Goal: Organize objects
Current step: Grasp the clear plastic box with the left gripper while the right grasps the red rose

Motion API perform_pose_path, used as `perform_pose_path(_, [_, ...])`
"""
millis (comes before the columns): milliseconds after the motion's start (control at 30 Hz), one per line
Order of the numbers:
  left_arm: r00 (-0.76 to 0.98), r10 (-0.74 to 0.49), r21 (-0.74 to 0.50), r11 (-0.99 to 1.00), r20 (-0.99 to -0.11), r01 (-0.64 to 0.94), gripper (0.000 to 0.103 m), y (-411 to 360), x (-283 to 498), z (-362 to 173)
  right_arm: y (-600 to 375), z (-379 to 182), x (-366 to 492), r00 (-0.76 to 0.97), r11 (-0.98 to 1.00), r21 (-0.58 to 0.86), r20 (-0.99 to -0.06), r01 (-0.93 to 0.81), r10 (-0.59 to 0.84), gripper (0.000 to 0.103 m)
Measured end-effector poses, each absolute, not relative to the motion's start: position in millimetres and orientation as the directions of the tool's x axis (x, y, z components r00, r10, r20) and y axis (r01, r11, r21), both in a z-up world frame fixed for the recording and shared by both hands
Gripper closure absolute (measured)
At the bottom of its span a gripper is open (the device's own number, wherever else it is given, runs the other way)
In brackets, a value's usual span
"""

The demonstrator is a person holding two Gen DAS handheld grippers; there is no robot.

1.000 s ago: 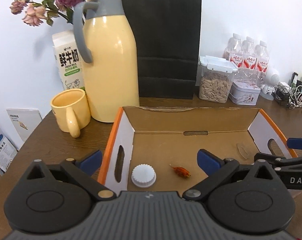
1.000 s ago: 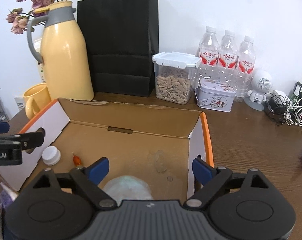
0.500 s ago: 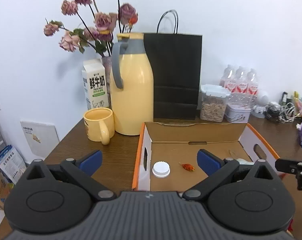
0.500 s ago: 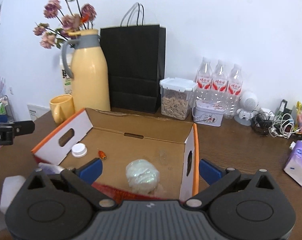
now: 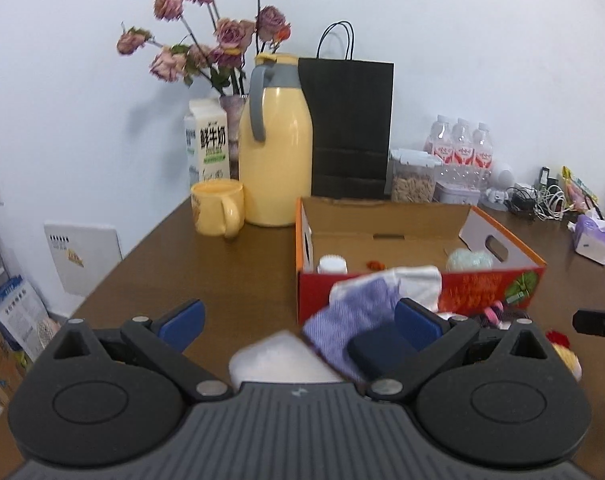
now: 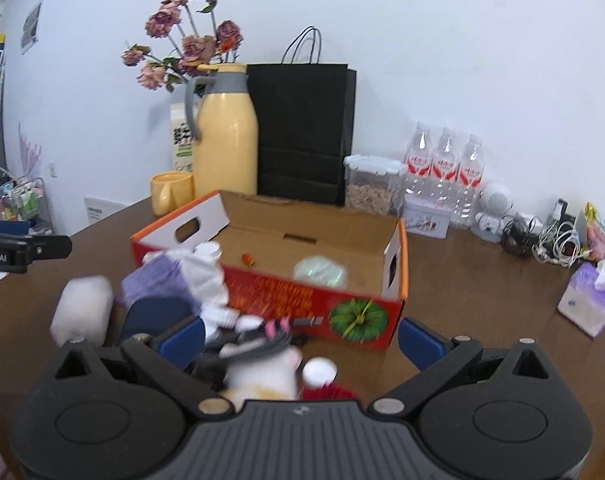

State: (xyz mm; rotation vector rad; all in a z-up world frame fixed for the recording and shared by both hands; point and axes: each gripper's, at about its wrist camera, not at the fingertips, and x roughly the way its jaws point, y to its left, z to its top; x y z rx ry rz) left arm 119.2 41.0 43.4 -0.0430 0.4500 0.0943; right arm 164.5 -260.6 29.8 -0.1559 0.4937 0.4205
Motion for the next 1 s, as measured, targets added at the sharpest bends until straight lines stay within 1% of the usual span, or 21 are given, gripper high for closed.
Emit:
perform_pose_path(167, [0.891,0.085,-0.031,0.993,-0.446,-0.11,0.0,45.8,96.0,30.9,-264.8,11.1,141.3,0.787,0.904,-0.028,-0.503,-0.427,0.356,0.0])
perform_pose_path(533, [0.855,0.094,-0.062,0.987,-0.51,-0.145,0.0,53.4,76.3,3.7,-279.3,-18.5,116.5,0.783,0.924,0.016,-0.526,-0.381,0.332,0.0])
perform_pose_path(1000, [0.813,0.139,-0.074,0.973,-0.566,-0.218,0.0,39.0,113.5,-9.5,-306.7,-29.4,136.8,0.806,0.957,0.026,-0.532,-0.289,0.258,0.0])
